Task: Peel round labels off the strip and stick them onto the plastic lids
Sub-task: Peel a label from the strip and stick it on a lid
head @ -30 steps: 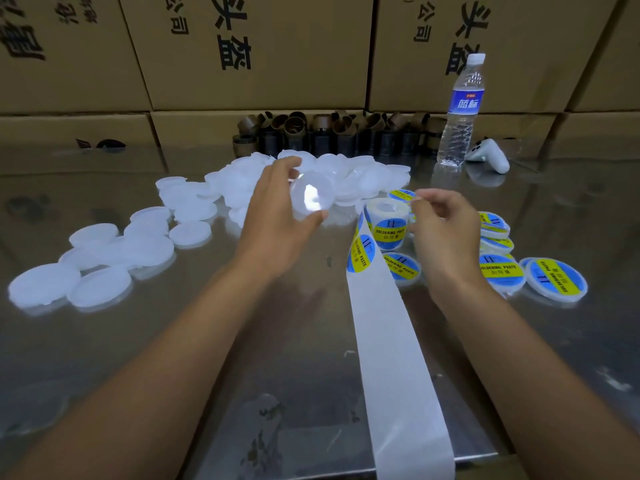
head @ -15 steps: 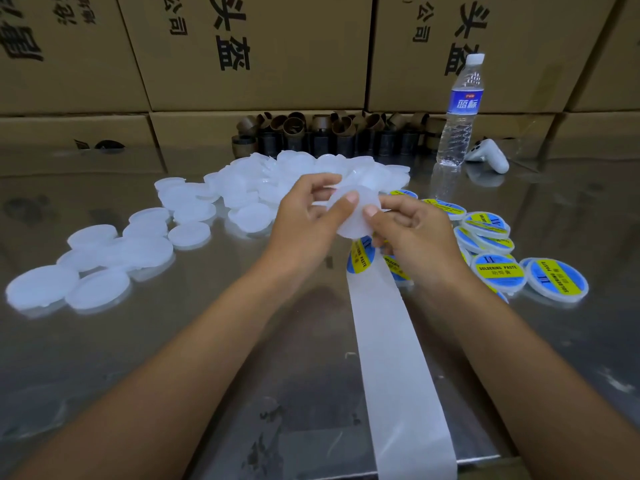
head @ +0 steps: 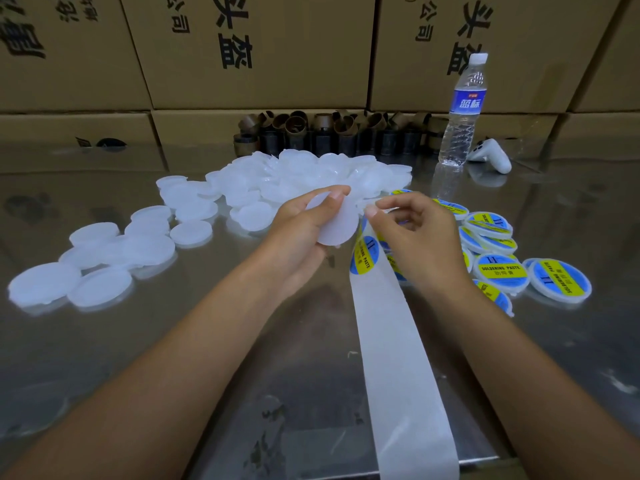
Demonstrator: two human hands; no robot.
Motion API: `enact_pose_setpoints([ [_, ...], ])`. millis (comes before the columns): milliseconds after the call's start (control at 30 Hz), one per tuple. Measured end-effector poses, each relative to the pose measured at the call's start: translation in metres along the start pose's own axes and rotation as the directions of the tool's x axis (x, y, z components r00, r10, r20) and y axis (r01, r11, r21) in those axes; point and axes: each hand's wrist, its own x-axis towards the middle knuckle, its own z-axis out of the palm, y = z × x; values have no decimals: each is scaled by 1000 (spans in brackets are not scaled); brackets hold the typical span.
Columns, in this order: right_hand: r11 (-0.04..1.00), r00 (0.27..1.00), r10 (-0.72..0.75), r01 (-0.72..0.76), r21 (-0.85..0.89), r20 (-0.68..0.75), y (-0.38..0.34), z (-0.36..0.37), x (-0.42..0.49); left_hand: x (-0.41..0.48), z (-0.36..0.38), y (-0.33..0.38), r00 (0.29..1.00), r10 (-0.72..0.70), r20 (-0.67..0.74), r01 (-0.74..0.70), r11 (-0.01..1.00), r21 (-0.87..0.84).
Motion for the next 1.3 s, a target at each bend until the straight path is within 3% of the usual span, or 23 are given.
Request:
enact_pose_setpoints([
  [100, 966, 998, -57, 53, -252, -11, 7, -1, -1, 3, -2, 0, 1000, -16, -9, 16, 996, -92],
  [267, 932, 990, -25, 73, -355, 140, 8, 2, -3, 4, -5, -2, 999, -33, -32, 30, 997, -74],
  [367, 961, 991, 20, 18, -278, 135, 6, 1, -1, 4, -5, -4, 993, -51, -106, 51, 999, -6],
  [500, 991, 985, 130, -127, -32, 110, 1, -1, 1, 6, -6, -6, 974, -52, -219, 91, 981, 171],
  [633, 966, 971, 211, -224, 126, 111, -3, -3, 1, 4, -4, -6, 972, -101, -214, 148, 965, 215],
  [967, 979, 990, 110, -123, 160, 84, -4, -2, 0, -1, -1, -9, 969, -232, -86, 247, 925, 289],
  [1133, 996, 997, -32, 37, -76, 64, 1, 1, -1, -1, -2, -10, 972, -209, -108, 231, 932, 278],
  [1300, 901, 978, -164, 202, -384, 131, 6, 2, -4, -1, -2, -11, 974, -192, -123, 219, 936, 275],
])
